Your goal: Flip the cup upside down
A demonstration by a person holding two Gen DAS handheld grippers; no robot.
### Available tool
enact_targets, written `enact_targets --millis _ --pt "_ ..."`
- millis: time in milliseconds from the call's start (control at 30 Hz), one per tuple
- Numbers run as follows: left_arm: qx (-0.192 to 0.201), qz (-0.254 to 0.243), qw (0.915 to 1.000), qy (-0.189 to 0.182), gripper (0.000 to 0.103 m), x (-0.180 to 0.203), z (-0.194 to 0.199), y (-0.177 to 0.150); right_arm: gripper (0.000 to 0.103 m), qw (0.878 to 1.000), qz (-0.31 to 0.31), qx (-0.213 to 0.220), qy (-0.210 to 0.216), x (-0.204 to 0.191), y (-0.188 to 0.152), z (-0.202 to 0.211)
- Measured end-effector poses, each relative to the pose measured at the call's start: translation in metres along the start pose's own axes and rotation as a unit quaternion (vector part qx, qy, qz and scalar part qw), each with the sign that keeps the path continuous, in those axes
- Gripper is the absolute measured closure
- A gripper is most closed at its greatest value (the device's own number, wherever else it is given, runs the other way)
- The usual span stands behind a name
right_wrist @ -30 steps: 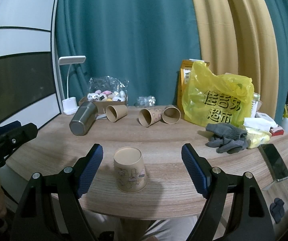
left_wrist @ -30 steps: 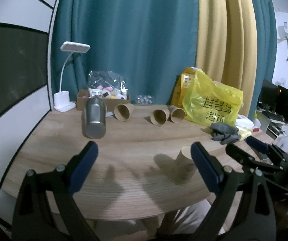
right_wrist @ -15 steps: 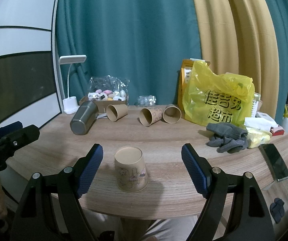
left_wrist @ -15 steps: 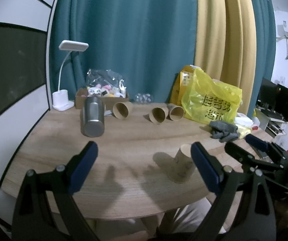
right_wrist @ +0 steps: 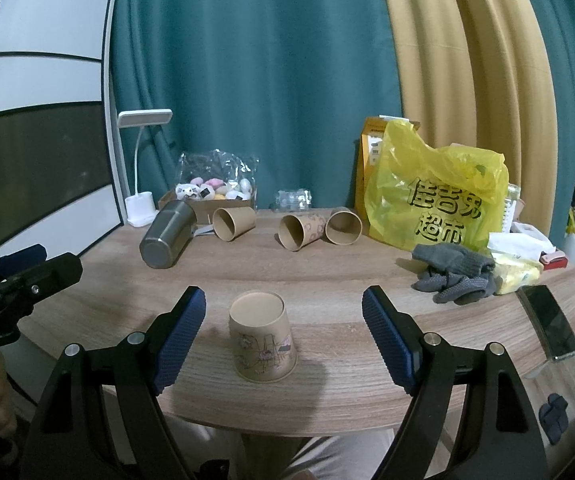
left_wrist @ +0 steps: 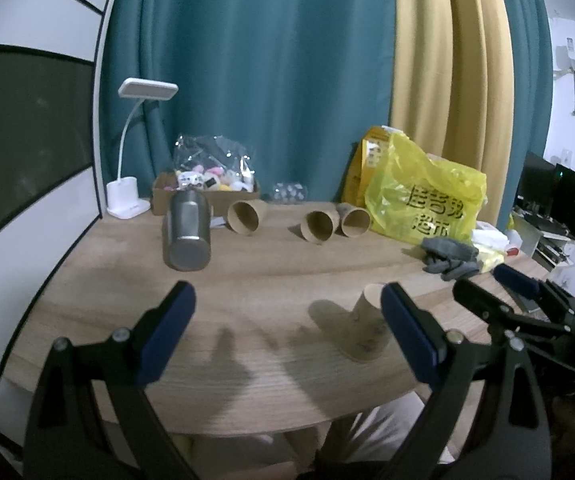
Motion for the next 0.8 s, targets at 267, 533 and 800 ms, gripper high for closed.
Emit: enact_targets --millis 267,533,800 --pt "-0.003 0.003 1.0000 -0.003 0.008 -0.001 -0.001 -0.001 0.020 1.000 0.000 0.000 0.000 0.000 0.000 0.000" --pt "-0.004 0.004 1.0000 -0.004 0.008 -0.004 -0.001 0.000 0.020 1.000 0.000 -0.001 0.000 0.000 0.000 -0.001" --pt "-0.020 0.017 0.9996 -0.014 0.008 -0.010 -0.008 -0.010 0.020 1.000 0.000 -0.011 0.002 -0.003 -0.011 -0.003"
Point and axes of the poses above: each gripper's, at about its wrist camera, not at the fingertips, and z roughly against the way its jaws point, x to its right, y to its top, the point moved 4 cm from there along -z, roughly the way its jaws point, and after that the axes turned 3 degrees about -y, right-handed, at the moved point
